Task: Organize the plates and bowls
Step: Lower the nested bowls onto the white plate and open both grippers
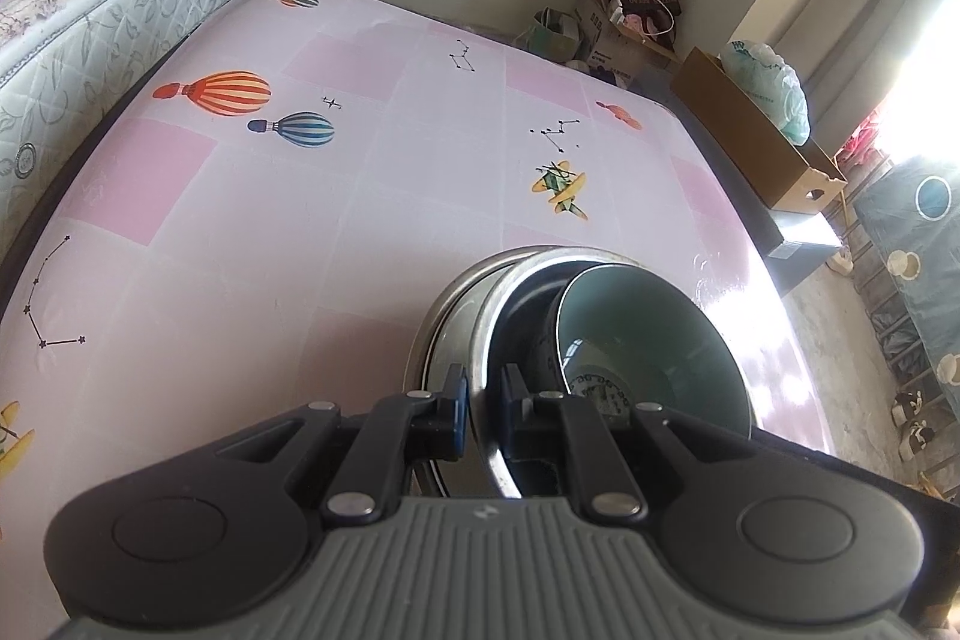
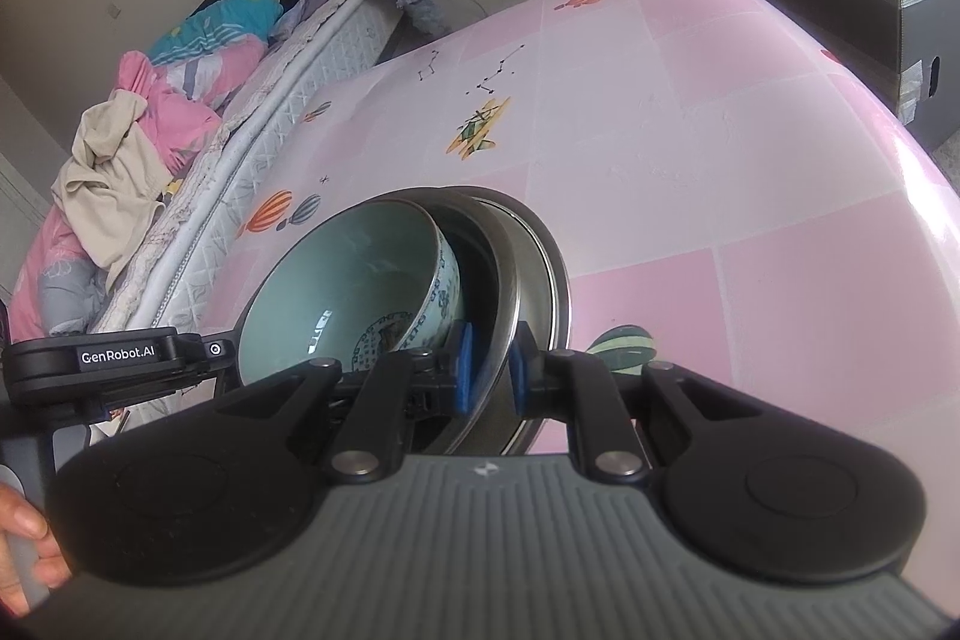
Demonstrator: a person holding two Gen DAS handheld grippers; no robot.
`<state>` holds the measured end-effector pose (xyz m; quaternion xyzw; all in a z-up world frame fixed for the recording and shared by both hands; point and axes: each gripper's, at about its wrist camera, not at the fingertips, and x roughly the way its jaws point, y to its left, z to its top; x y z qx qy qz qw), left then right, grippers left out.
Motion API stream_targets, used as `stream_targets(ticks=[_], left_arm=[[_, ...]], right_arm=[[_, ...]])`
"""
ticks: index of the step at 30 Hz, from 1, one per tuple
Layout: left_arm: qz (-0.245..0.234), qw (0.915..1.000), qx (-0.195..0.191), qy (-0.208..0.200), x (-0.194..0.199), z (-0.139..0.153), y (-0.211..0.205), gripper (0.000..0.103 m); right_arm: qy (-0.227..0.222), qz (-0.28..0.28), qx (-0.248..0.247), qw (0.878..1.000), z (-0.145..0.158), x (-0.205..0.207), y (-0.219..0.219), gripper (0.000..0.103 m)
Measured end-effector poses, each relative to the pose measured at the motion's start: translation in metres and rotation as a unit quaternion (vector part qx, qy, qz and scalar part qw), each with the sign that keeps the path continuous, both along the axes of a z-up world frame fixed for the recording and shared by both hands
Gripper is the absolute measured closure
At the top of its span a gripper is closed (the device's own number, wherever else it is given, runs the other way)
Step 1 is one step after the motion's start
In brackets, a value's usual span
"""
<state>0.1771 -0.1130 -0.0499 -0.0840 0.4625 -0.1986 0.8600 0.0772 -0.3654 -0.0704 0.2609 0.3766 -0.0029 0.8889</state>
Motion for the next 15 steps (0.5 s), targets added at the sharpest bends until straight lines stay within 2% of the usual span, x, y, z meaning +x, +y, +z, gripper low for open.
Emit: stream_targets(ticks=[15], left_arm=[[-0.005,1.0000,0.007,-0.005,-0.0016,-0.0018,0.0022,0.090]], right_arm=[[-0.003,0.008,-0.006,1.000,0.0007,-0.0005,-0.0005,0.089]])
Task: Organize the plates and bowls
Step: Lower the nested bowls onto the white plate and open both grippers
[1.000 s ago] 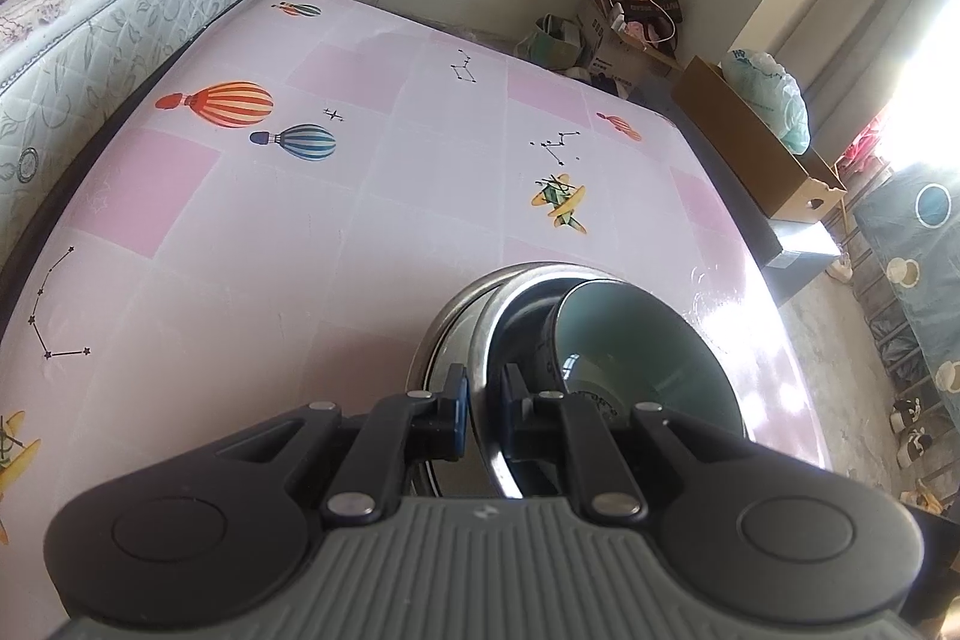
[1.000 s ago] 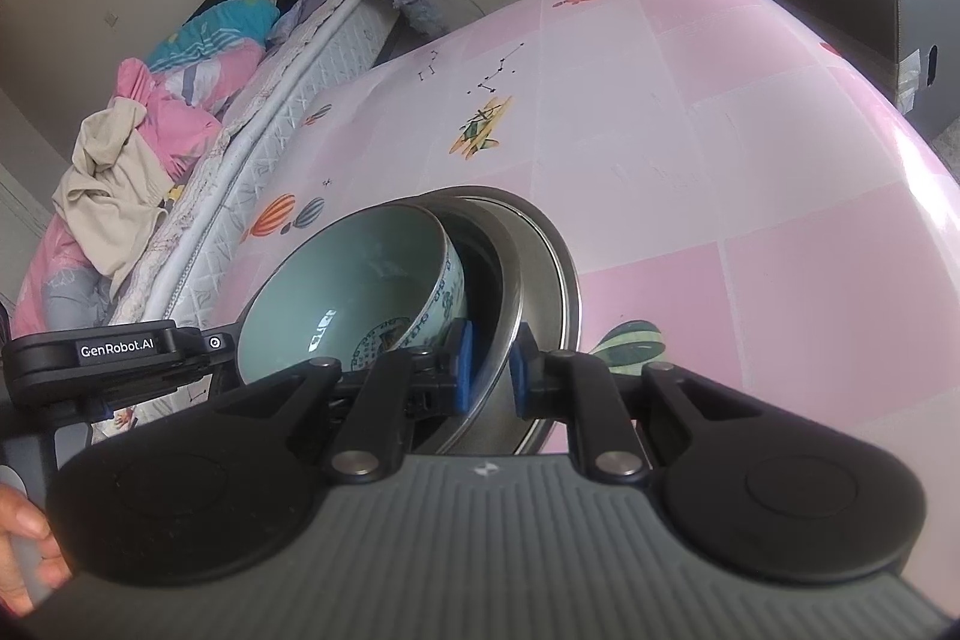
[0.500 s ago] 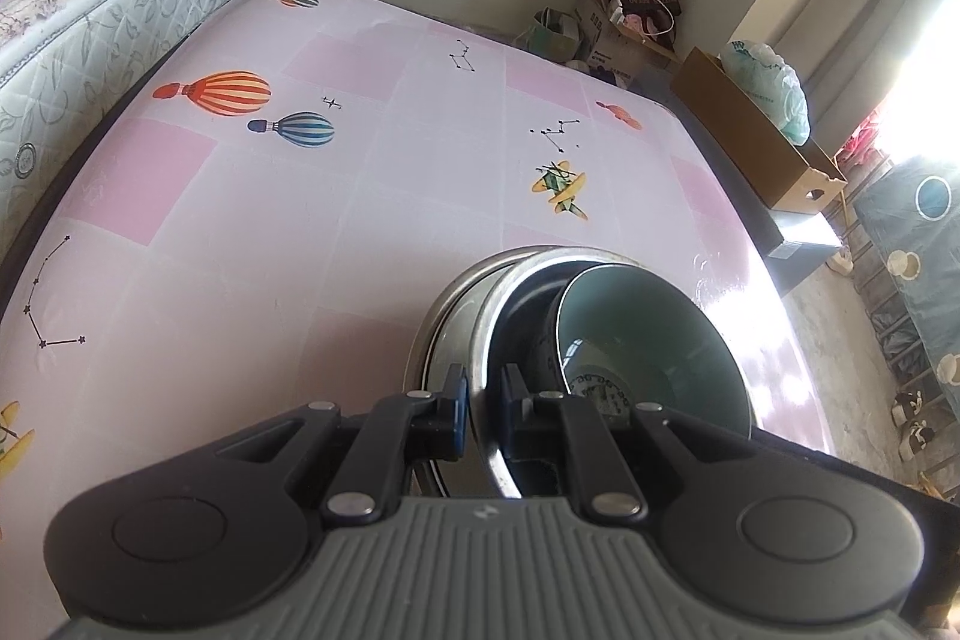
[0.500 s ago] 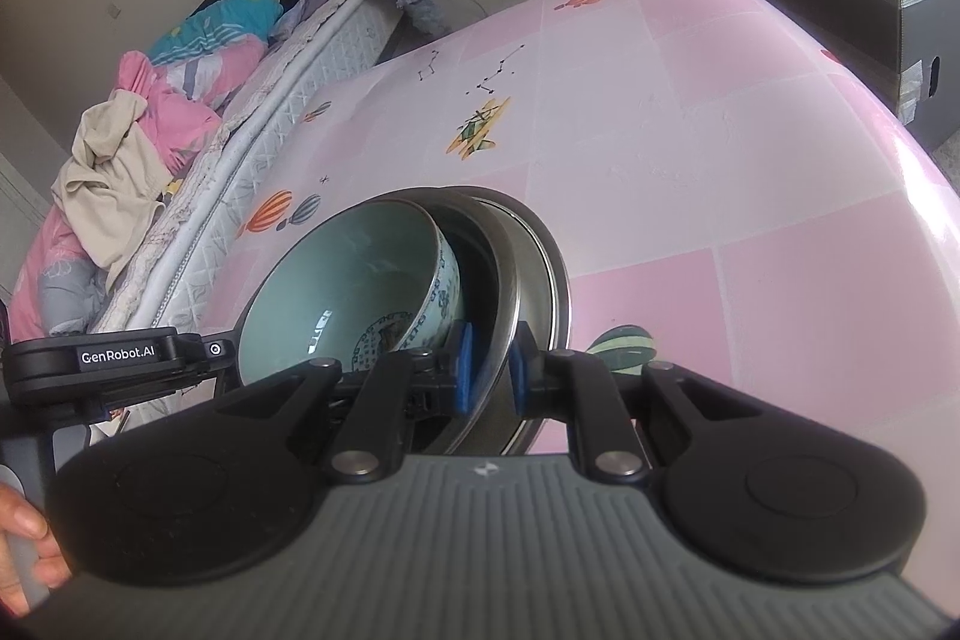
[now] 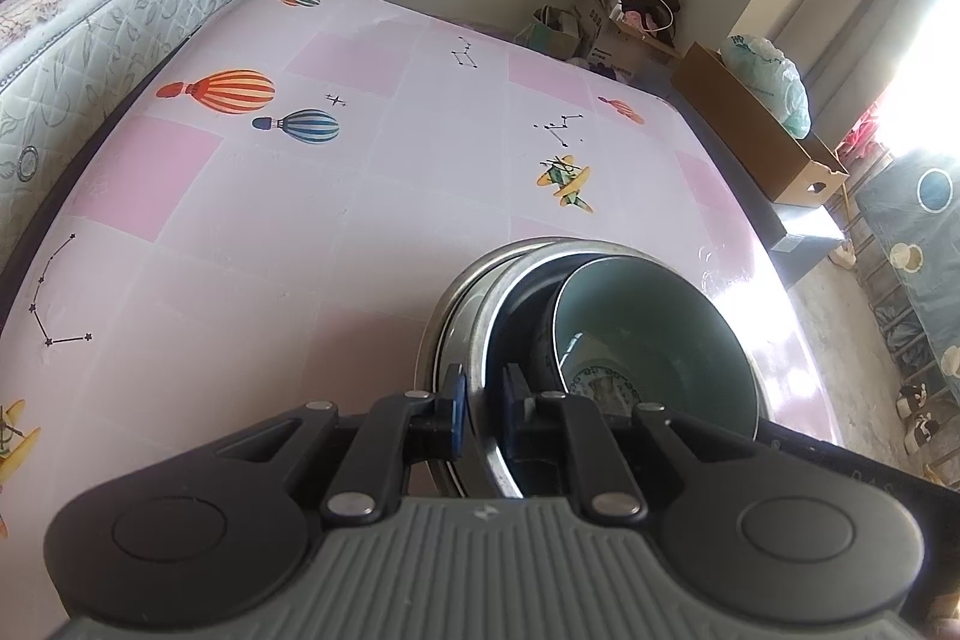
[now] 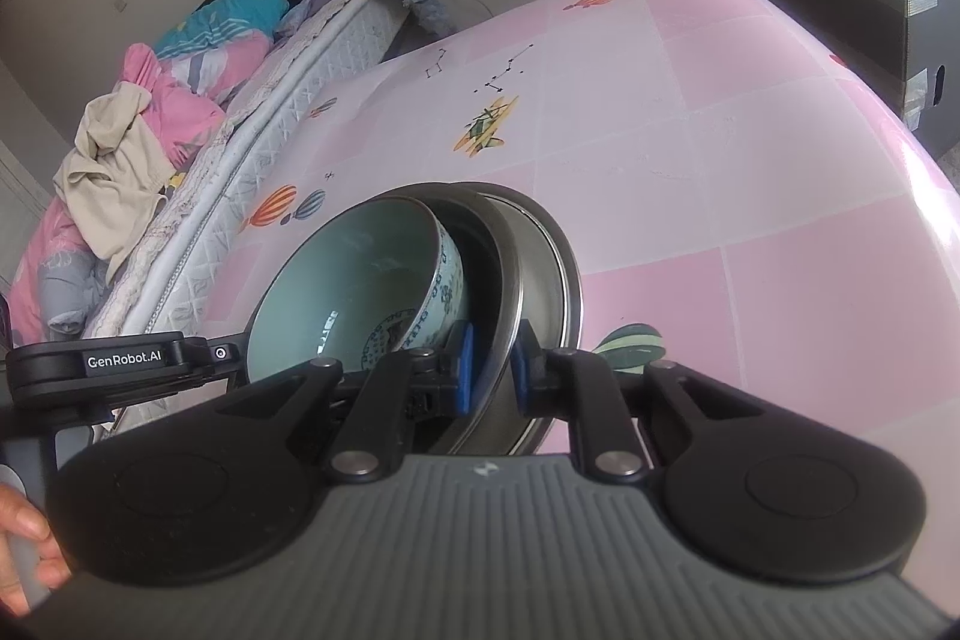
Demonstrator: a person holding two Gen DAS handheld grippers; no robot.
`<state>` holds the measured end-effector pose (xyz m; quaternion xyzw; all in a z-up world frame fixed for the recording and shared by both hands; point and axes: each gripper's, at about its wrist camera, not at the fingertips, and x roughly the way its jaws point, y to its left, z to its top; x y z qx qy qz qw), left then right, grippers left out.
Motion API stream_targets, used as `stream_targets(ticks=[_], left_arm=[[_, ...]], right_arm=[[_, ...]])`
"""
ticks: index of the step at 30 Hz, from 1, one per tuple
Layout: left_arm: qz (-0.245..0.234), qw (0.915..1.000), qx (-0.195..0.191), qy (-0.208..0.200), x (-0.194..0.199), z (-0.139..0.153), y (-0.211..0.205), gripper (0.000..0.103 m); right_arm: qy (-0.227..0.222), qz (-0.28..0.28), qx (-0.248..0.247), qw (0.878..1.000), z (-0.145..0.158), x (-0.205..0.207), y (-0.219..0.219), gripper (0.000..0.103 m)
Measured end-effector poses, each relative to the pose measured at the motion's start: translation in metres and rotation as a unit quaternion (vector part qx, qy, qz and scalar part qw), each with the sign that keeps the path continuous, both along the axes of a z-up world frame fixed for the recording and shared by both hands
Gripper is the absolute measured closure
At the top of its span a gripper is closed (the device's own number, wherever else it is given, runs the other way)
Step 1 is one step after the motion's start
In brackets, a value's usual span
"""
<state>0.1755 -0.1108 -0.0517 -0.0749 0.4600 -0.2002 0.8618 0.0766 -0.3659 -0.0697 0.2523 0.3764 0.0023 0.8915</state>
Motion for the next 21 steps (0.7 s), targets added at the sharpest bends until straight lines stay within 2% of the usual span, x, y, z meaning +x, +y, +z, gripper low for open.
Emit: stream_targets(ticks=[8,12,17,21], left_arm=[[-0.010,0.9997,0.011,-0.019,-0.005,0.007,-0.002,0.082],[-0.009,0.9994,0.019,-0.029,-0.009,0.011,0.002,0.070],[-0.012,0.9985,0.025,-0.047,-0.018,0.022,0.005,0.057],[-0.018,0.9965,0.036,-0.073,-0.034,0.036,0.008,0.045]], right_arm=[[0.001,-0.002,0.004,1.000,0.000,0.000,0.000,0.089],[0.005,-0.006,0.014,1.000,-0.001,-0.001,-0.003,0.087],[0.001,-0.009,0.021,1.000,0.003,-0.009,-0.005,0.081],[-0.009,-0.014,0.025,1.000,0.012,-0.022,-0.006,0.068]])
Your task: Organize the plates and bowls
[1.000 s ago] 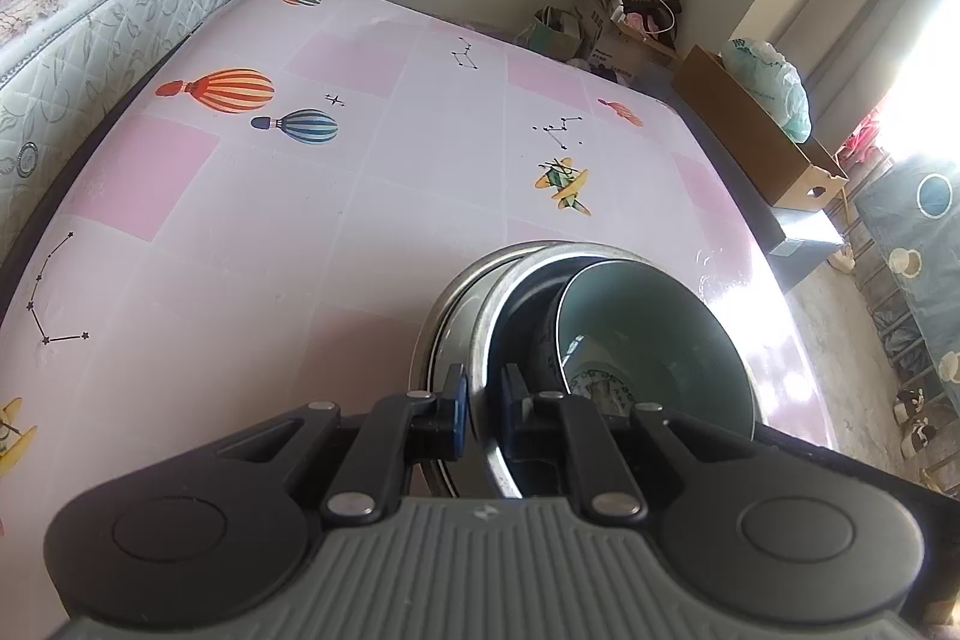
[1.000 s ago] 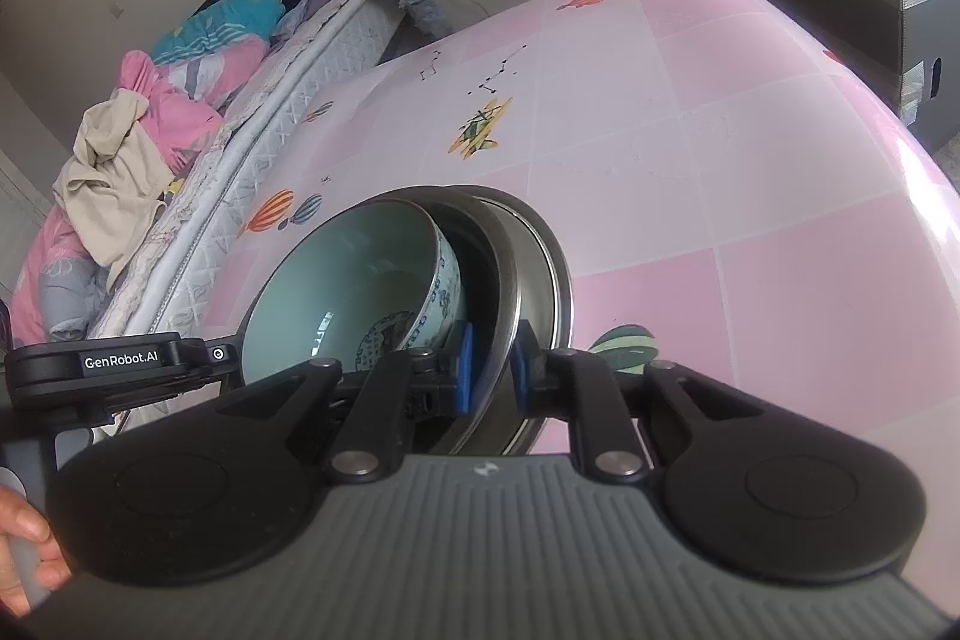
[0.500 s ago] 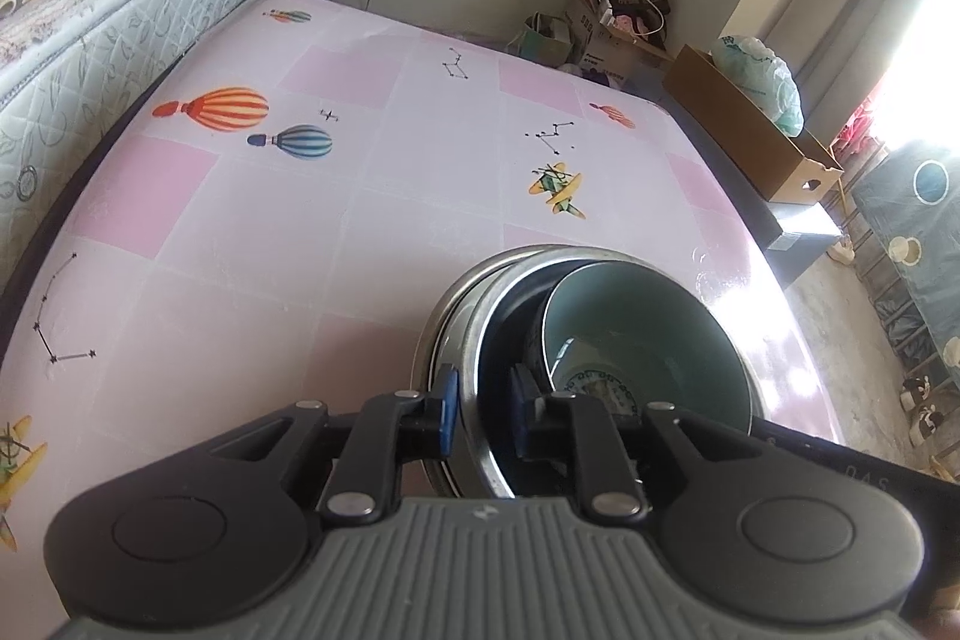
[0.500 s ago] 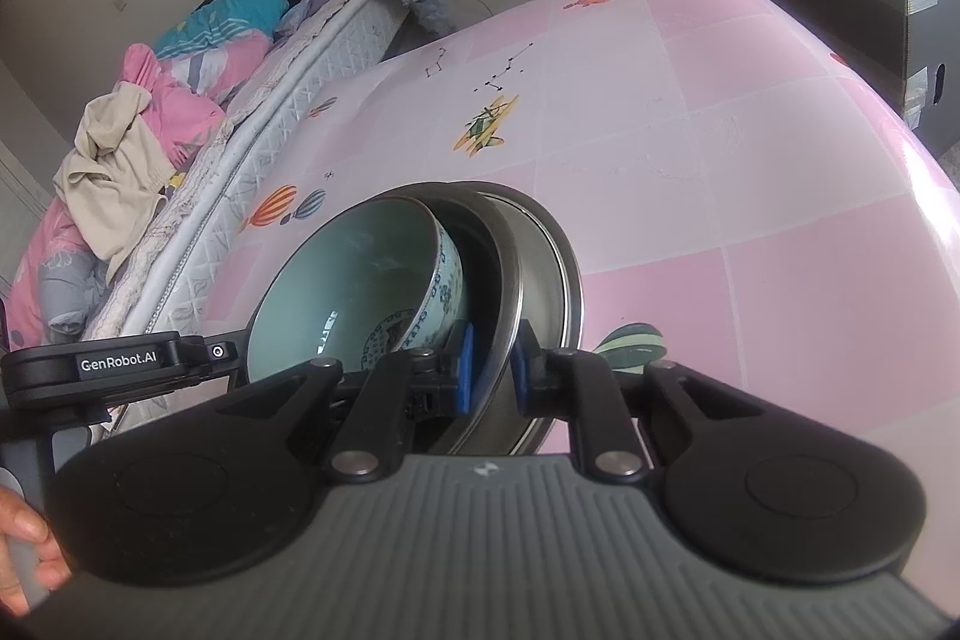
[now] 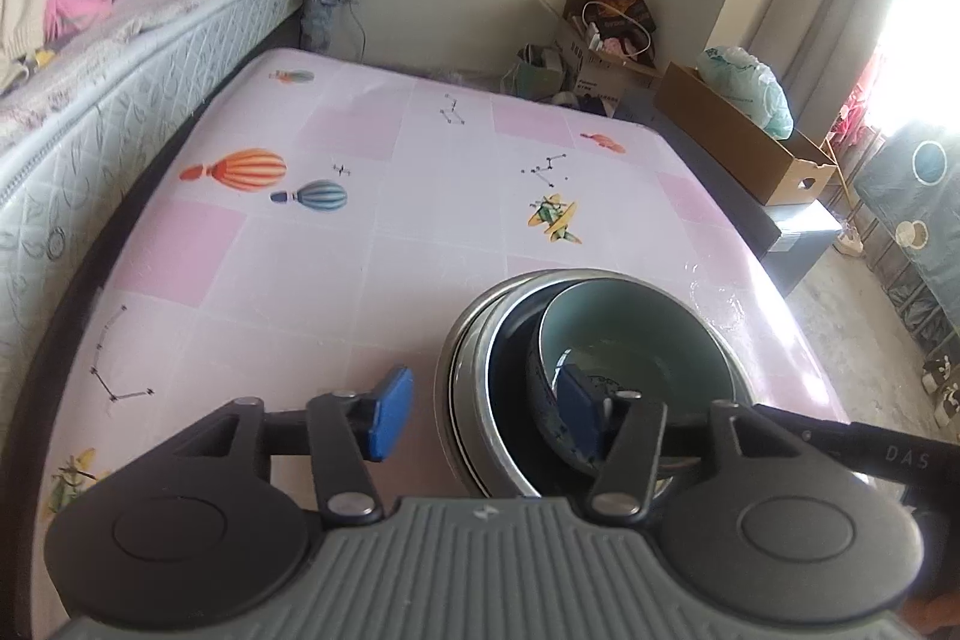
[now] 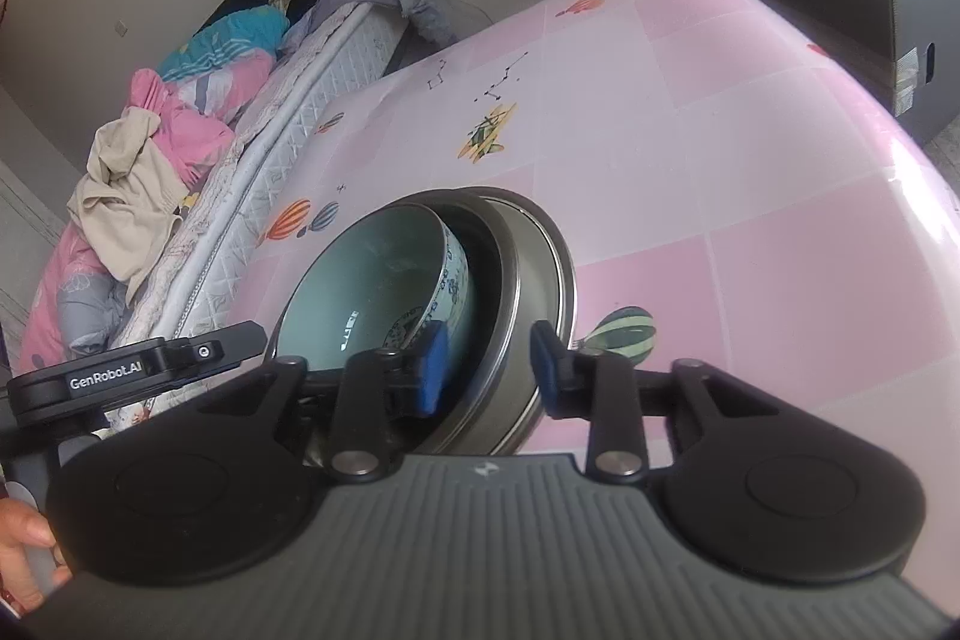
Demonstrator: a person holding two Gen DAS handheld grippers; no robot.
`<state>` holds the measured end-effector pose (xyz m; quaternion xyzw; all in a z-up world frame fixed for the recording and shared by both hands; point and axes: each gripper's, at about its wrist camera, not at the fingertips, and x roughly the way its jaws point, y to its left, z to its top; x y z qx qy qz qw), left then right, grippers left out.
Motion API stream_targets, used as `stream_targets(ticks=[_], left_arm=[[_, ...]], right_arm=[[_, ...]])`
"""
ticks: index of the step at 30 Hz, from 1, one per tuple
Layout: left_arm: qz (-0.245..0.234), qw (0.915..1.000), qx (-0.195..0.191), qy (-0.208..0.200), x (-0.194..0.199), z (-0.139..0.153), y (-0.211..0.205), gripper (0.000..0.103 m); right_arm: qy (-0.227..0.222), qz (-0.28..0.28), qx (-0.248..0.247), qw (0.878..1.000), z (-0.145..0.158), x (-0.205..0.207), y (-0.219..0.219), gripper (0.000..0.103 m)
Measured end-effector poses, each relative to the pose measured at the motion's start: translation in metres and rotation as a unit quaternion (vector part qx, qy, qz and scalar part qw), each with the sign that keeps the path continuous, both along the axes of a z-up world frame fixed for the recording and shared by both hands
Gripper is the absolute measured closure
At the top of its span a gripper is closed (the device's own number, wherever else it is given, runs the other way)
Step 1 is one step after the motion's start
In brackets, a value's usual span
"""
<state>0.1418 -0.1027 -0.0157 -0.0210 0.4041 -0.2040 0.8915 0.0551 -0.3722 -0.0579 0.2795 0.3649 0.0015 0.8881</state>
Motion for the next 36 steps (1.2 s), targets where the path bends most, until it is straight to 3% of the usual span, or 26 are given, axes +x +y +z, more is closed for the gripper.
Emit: stream_targets(ticks=[6,10,13,18,21,24,30,36], left_arm=[[-0.001,0.9997,0.024,-0.006,-0.024,0.012,0.010,0.022],[0.000,0.9991,0.043,-0.005,-0.045,0.017,0.017,0.010],[-0.003,0.9982,0.057,-0.018,-0.061,0.022,0.023,0.005],[0.001,0.9962,0.077,-0.040,-0.085,0.028,0.026,0.000],[0.005,0.9938,0.096,-0.054,-0.096,0.028,0.024,0.000],[0.005,0.9917,0.114,-0.058,-0.101,0.025,0.022,0.000],[0.014,0.9931,0.106,-0.048,-0.107,0.023,0.020,0.000],[0.028,0.9899,0.126,-0.058,-0.114,0.026,0.015,0.000]], right_arm=[[-0.021,-0.002,0.003,1.000,0.021,-0.029,0.003,0.058],[-0.040,0.008,-0.014,0.999,0.042,-0.057,0.014,0.044],[-0.050,0.014,-0.041,0.998,0.057,-0.076,0.026,0.024],[-0.064,0.012,-0.084,0.994,0.075,-0.104,0.047,0.014],[-0.068,0.010,-0.097,0.993,0.080,-0.116,0.056,0.002],[-0.075,0.017,-0.108,0.991,0.083,-0.126,0.066,0.002],[-0.064,0.017,-0.153,0.986,0.086,-0.130,0.085,0.001],[-0.053,0.010,-0.181,0.982,0.090,-0.131,0.096,0.001]])
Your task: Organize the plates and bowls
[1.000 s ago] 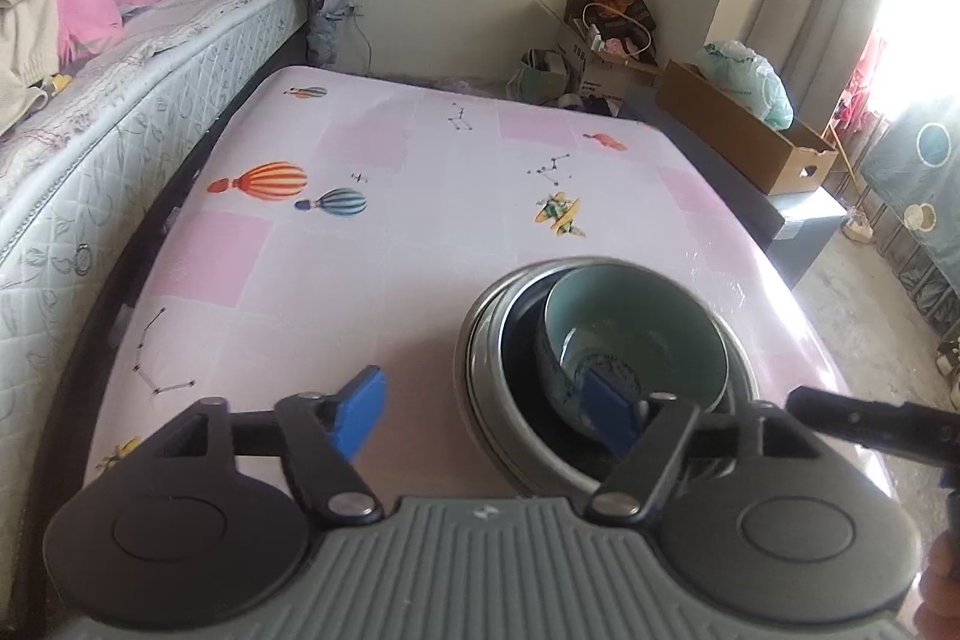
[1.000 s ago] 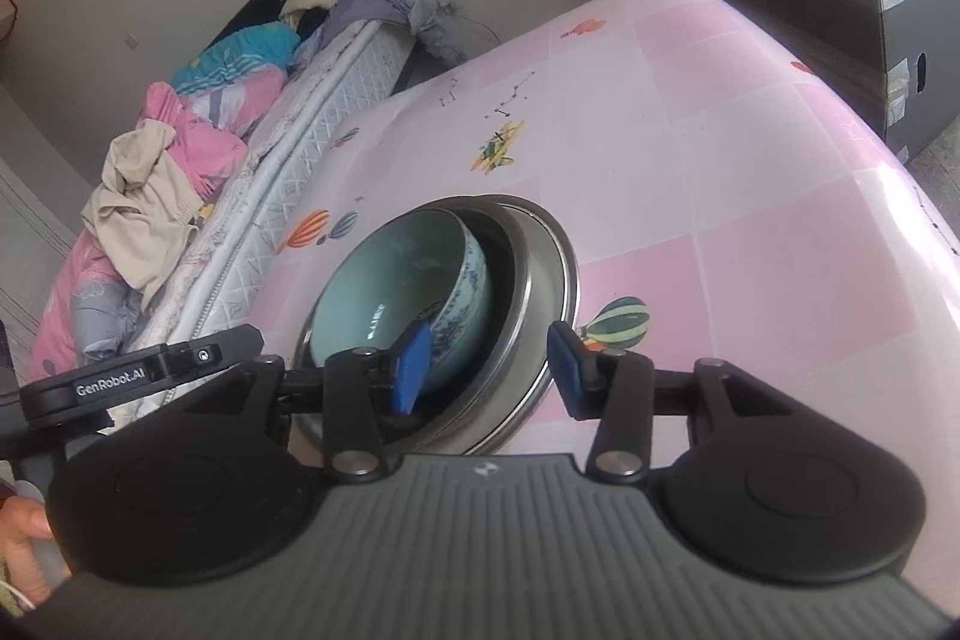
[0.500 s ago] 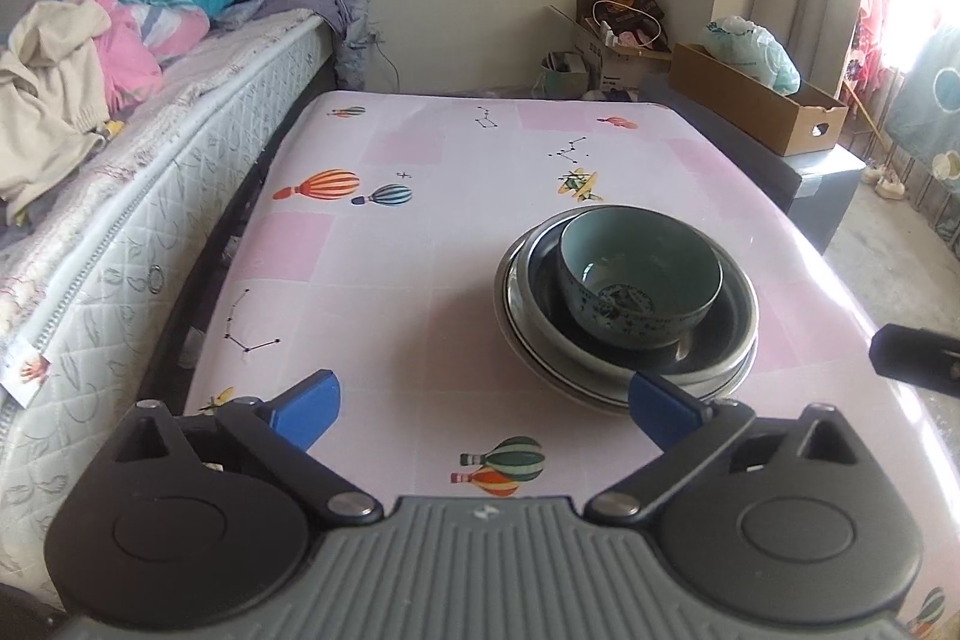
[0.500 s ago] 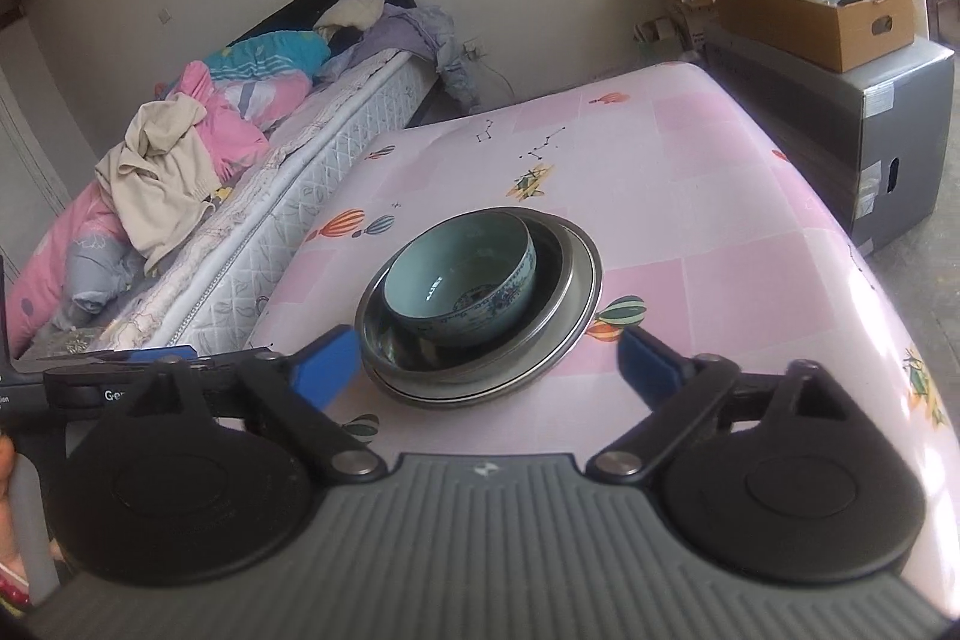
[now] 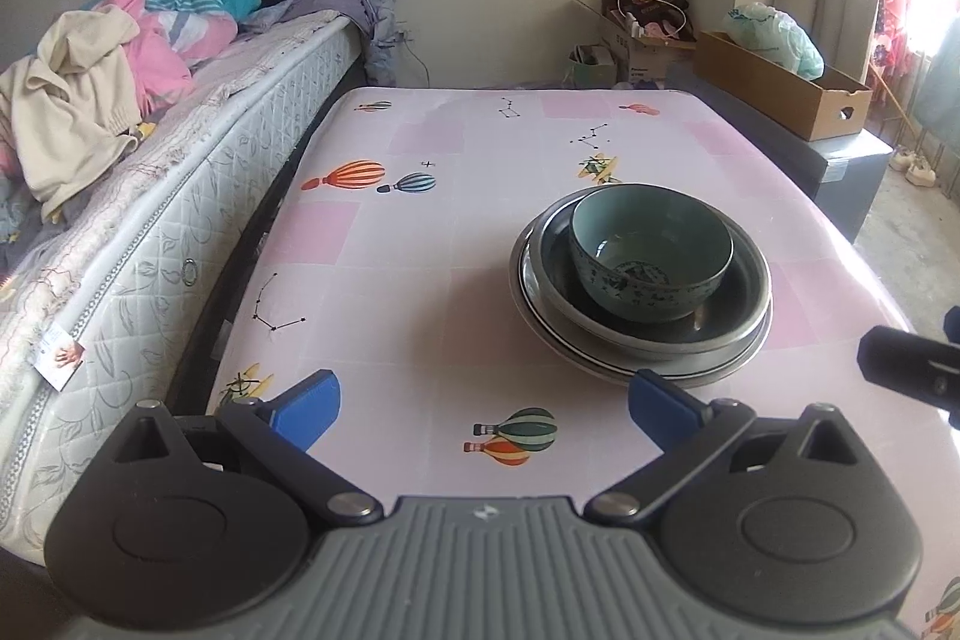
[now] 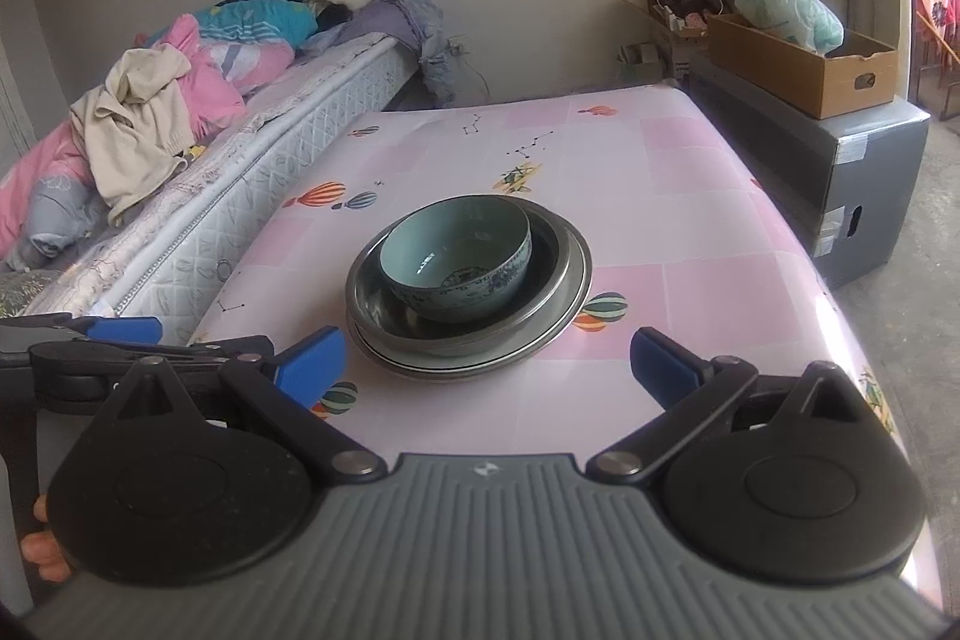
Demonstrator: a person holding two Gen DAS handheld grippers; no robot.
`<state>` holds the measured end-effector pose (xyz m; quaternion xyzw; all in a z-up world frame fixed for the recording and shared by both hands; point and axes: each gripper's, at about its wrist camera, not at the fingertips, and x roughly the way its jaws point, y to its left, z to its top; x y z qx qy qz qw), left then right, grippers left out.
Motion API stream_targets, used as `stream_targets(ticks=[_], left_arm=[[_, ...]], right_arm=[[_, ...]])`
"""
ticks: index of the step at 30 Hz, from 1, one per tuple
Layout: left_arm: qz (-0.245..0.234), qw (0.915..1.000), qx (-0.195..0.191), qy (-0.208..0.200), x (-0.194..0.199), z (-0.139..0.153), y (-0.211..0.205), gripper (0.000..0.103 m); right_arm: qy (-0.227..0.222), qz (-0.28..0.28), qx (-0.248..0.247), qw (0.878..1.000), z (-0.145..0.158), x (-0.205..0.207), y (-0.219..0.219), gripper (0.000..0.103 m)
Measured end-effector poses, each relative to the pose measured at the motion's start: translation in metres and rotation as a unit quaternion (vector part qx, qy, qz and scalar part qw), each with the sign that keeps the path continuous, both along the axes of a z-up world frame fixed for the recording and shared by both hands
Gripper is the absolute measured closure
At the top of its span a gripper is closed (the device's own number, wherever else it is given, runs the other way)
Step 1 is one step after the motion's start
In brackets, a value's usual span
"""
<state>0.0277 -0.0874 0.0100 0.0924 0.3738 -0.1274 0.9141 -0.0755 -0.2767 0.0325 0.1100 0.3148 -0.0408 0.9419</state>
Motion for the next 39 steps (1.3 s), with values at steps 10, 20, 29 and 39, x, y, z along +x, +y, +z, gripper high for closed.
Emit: stream_targets(ticks=[10,20,29,39], left_arm=[[0.005,0.9998,-0.008,0.017,0.001,-0.004,-0.002,0.000],[0.009,0.9997,0.002,0.024,0.001,-0.007,-0.005,0.000],[0.000,0.9992,-0.001,0.040,0.004,-0.010,-0.008,0.000],[-0.005,0.9989,0.001,0.047,0.005,-0.013,-0.014,0.000]], right_arm=[[0.029,-0.027,-0.049,0.998,0.001,0.007,0.010,0.001],[0.046,-0.045,-0.075,0.995,-0.005,0.014,0.014,0.001],[0.059,-0.046,-0.071,0.995,-0.009,0.024,0.016,0.001],[0.084,-0.051,-0.066,0.993,-0.023,0.031,0.013,0.001]])
